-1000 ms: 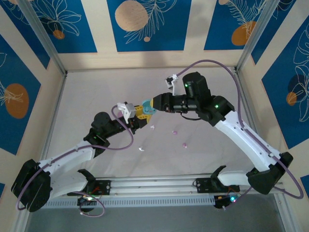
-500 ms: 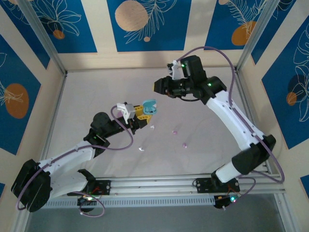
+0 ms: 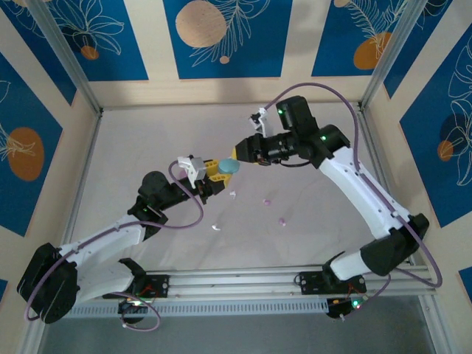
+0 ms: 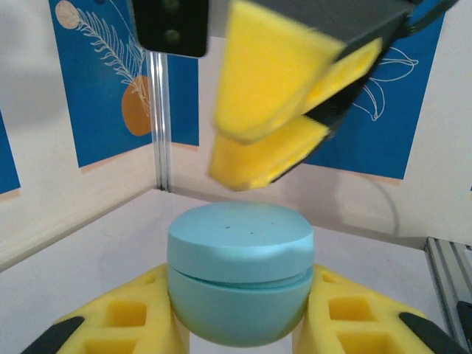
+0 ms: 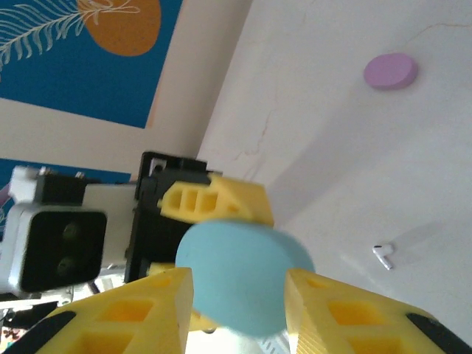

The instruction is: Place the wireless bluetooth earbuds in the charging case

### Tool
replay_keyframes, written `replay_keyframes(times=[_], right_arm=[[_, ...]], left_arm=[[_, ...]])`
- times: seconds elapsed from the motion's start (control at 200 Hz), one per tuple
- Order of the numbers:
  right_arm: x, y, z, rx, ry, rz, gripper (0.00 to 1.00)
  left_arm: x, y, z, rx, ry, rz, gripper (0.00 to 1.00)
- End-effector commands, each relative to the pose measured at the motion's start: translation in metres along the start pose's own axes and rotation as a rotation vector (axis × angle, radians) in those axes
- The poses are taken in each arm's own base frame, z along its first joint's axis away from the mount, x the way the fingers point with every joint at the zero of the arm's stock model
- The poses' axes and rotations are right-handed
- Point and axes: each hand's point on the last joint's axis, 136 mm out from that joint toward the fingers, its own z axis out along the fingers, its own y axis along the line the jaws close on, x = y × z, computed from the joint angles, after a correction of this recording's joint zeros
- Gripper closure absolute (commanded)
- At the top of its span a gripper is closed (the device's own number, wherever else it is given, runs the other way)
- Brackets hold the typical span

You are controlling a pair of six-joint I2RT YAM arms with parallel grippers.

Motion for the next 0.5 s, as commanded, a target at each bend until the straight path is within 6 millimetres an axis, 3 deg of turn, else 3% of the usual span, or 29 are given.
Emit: replay_keyframes(times=[0.0,0.285,0.415,0.495], right_arm=[[0.006,0.004,-0.01,-0.044,-0.006,0.012,0.61],[0.008,0.009,-0.008,-0.202,0.014,0.11,0.43],[0.015,0.016,-0.002,-0.284,0.078,0.149,0.4],[0.021,0.016,0.004,-0.32,0.126,0.16,0.44]], left_arm=[[-0.034,-0.001,0.0,0.003,-0.094,0.028,0.73],[-0.04,-0.005,0.003,0.033,-0.107,0.021,0.73],[-0.045,-0.005,0.004,0.039,-0.12,0.017,0.73],[-0.049,-0.004,0.005,0.036,-0.138,0.013,0.73]])
